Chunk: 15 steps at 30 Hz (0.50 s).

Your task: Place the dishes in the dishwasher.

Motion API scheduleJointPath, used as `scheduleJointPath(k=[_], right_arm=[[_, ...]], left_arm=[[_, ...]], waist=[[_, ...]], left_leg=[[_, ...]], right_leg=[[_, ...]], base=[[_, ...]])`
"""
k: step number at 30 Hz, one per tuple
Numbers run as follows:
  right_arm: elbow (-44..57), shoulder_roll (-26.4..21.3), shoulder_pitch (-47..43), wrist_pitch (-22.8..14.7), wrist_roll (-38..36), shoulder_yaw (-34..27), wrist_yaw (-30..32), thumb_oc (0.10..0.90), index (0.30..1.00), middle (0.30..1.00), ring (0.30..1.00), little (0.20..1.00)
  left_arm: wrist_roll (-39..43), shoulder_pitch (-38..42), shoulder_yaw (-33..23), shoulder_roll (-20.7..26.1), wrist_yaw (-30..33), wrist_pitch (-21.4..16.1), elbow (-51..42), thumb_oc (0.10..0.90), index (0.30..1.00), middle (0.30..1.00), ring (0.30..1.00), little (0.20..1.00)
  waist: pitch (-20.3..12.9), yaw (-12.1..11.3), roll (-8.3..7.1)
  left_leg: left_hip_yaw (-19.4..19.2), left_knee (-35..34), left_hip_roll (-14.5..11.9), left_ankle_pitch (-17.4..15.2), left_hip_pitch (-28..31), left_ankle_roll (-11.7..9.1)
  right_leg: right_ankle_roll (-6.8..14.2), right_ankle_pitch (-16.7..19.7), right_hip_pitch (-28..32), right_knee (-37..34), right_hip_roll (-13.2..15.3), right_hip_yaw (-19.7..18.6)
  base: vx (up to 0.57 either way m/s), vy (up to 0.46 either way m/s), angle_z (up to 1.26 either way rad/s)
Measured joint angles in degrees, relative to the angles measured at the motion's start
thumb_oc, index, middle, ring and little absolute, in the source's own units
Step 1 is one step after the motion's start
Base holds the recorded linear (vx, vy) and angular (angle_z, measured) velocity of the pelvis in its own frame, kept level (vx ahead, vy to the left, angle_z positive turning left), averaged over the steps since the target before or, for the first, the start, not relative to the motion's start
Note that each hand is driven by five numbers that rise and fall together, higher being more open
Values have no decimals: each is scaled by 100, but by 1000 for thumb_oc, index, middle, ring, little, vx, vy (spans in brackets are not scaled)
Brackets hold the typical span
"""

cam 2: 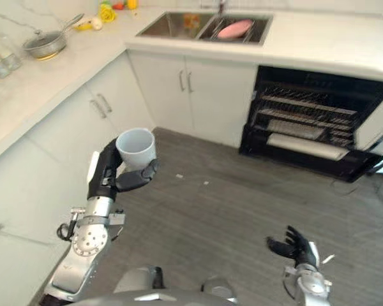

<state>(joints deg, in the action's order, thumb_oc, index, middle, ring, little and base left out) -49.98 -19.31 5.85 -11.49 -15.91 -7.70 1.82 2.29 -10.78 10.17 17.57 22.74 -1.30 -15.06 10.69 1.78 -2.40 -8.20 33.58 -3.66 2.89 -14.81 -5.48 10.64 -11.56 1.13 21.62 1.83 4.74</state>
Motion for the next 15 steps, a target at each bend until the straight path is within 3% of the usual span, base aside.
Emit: scheduleJointPath(k=[1, 2, 3, 4, 5, 6, 7, 8, 9, 10, 11, 12, 13, 15], right_arm=[[234, -83, -19, -22, -2, -12, -24, 800, 900, 900, 900, 900], [578, -117, -66, -96, -1, 39, -52, 800, 900, 900, 900, 900], [596, -185, -43, -131, -9, -54, 3, 800, 900, 900, 900, 900], [532, -196, -37, 38, -18, -200, 168, 800, 900, 900, 900, 900], [542, -217, 27, 217, 1, -178, 201, 800, 900, 900, 900, 900], [542, -217, 27, 217, 1, -178, 201, 800, 900, 900, 900, 900], [612, -385, 271, 221, 3, -178, 213, 800, 900, 900, 900, 900], [612, -385, 271, 221, 3, -178, 213, 800, 900, 900, 900, 900], [553, -406, 368, 259, 5, -371, 236, 800, 900, 900, 900, 900], [553, -406, 368, 259, 5, -371, 236, 800, 900, 900, 900, 900], [446, -303, 361, 279, 5, -416, 261, 800, 900, 900, 900, 900], [635, 39, 522, 286, 2, -491, 218, 800, 900, 900, 900, 900], [1013, 164, 835, 178, 5, -508, 90, 800, 900, 900, 900, 900], [1155, 499, 613, 267, 1, -516, 262, 800, 900, 900, 900, 900]], left_arm=[[52, 15, -159, -191, -3, 17, 71, 400, 300, 300, 300, 300], [69, 42, -495, -187, 26, -3, 71, 400, 300, 300, 300, 300], [88, 358, -478, -283, 18, 46, 582, 400, 300, 300, 300, 300], [153, 507, -383, -249, -102, 144, 955, 400, 300, 300, 300, 300], [172, 502, -356, -236, -111, 236, 1018, 400, 300, 300, 300, 300], [172, 502, -356, -236, -111, 236, 1018, 400, 300, 300, 300, 300], [175, 419, -235, -250, -95, 253, 1024, 400, 300, 300, 300, 300], [175, 419, -235, -250, -95, 253, 1024, 400, 300, 300, 300, 300], [232, 416, -190, -299, -63, 306, 994, 400, 300, 300, 300, 300], [232, 416, -190, -299, -63, 306, 994, 400, 300, 300, 300, 300], [239, 315, -210, -196, -30, 301, 978, 400, 300, 300, 300, 300], [256, 507, -122, 95, 15, 343, 979, 400, 300, 300, 300, 300], [256, 747, 4, 221, 53, 341, 942, 400, 300, 300, 300, 300], [257, 845, -41, 419, 116, 354, 807, 400, 300, 300, 300, 300]], waist=[[54, 32, 366], [-30, -53, 289], [40, 271, 602], [46, 301, 530], [97, 210, 365], [97, 210, 365], [97, -45, 332], [97, -45, 332], [-41, -98, 570], [-41, -98, 570], [-144, -103, 590], [-143, 65, 285], [-63, 86, 120], [-85, 139, 75]], left_leg=[[106, -991, -561, 153, 40, 525], [156, -1930, -847, 161, 48, 570], [566, -2770, -1153, 124, 22, 157], [772, -3456, -1032, 200, 131, 117], [938, -3677, -906, 257, 217, 37], [938, -3677, -906, 257, 217, 37], [2033, -3743, -799, 378, 222, -232], [2033, -3743, -799, 378, 222, -232], [1837, -3885, -806, 813, 268, -302], [1837, -3885, -806, 813, 268, -302], [1746, -3732, -721, 1313, 429, -621], [1434, -3661, -347, 1202, 475, -180], [1051, -3497, -46, 979, 476, 48], [593, -3544, 115, 751, 659, 256]], right_leg=[[-106, -112, -426, 616, -309, -20], [-777, -251, -633, -176, 273, -314], [-943, -191, -234, -401, 106, 106], [-901, -170, 8, -630, 220, -33], [-830, -173, 231, -903, 394, -428], [-830, -173, 231, -903, 394, -428], [-631, -78, 786, -1568, 610, -988], [-631, -78, 786, -1568, 610, -988], [-359, -141, 1083, -1703, 721, -1283], [-359, -141, 1083, -1703, 721, -1283], [2, -273, 1238, -1615, 848, -1333], [297, -145, 1100, -1393, 1149, -1052], [336, 286, 1169, -1515, 1357, -728], [435, 938, 983, -1441, 1637, -670]], base=[[369, 349, -171], [298, 252, -119], [428, 351, -77], [284, 233, -49], [261, 238, -63], [211, 349, -155], [210, 349, -94], [248, 342, -149], [38, -7, -54], [156, 301, -106], [180, 519, -39], [273, 654, -23], [164, 452, 4], [134, 384, -60]])
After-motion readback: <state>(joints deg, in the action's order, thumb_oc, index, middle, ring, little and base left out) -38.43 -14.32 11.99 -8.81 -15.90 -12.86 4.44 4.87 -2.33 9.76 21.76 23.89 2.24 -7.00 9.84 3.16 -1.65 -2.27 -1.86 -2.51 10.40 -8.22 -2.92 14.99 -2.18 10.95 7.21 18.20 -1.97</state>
